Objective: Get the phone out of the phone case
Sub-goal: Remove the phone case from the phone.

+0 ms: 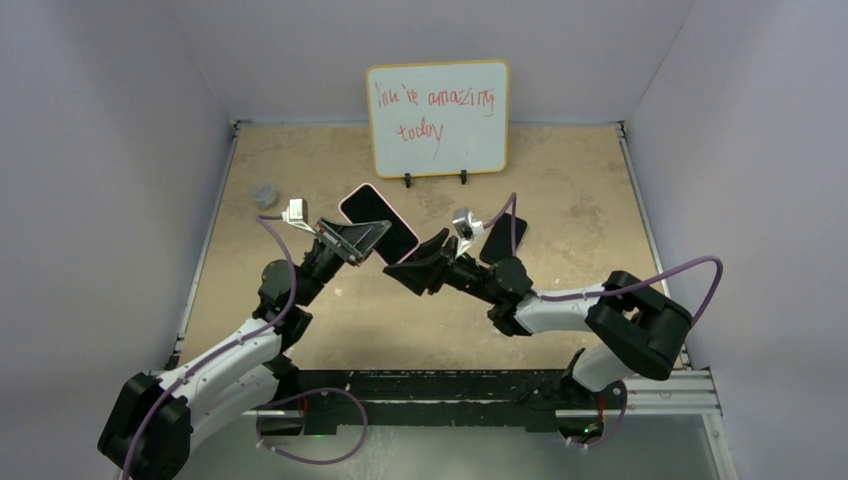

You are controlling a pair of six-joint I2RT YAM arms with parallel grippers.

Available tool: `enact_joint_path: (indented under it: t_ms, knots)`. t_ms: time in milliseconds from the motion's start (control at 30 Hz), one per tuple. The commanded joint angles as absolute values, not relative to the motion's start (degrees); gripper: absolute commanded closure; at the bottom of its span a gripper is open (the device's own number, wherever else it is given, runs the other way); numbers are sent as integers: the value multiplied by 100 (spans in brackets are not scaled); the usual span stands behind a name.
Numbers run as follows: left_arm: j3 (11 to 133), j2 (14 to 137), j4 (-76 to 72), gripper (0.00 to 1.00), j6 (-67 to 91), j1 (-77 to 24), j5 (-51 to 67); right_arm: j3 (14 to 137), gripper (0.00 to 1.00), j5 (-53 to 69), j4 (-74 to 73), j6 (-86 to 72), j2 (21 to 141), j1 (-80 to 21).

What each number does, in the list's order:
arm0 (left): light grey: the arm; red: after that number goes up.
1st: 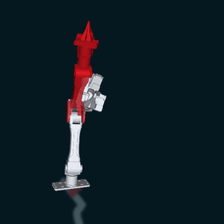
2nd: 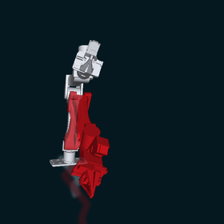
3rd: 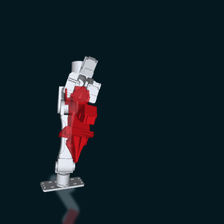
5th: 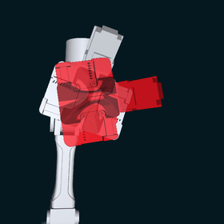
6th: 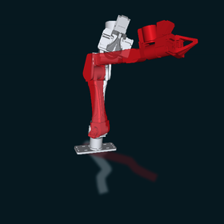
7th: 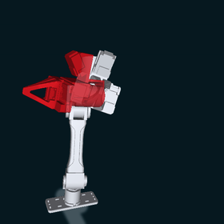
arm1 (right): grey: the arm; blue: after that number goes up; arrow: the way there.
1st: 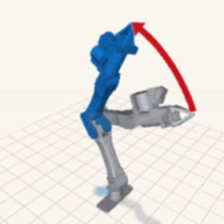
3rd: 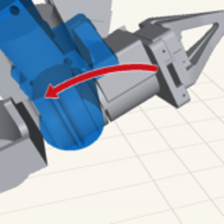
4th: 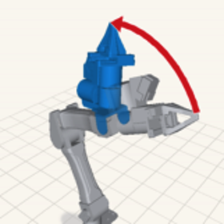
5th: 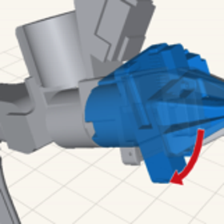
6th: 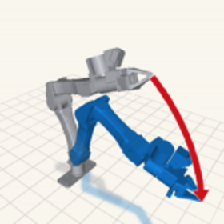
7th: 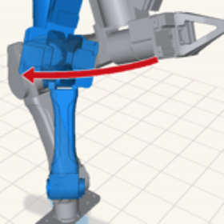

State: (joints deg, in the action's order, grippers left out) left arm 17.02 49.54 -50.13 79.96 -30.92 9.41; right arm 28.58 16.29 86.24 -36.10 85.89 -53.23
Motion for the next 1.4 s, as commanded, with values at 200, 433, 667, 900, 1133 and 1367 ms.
enact_joint_path:
  t_ms: [200,433,667,900,1133,1367]
  knots:
    - [1729,5112,-6054,100,8566,-3126,1362,2810,82,1887,9650,-3475,8620,-5034]
    - [1806,5046,-5864,100,8533,-3129,1557,2856,94,2324,9704,-3640,8683,-4565]
    - [1853,4924,-5513,100,8201,-3121,1687,2901,93,2014,9224,-3851,8544,-4423]
    - [1886,4897,-5506,100,7959,-3015,1696,2639,58,2229,9448,-4011,8469,-4394]
    - [1914,4816,-5423,100,7758,-2809,1678,2189,51,1881,9301,-4278,8125,-4157]
    - [1855,4835,-5406,100,7670,-2620,1721,2163,47,2032,8622,-4318,7621,-4089]
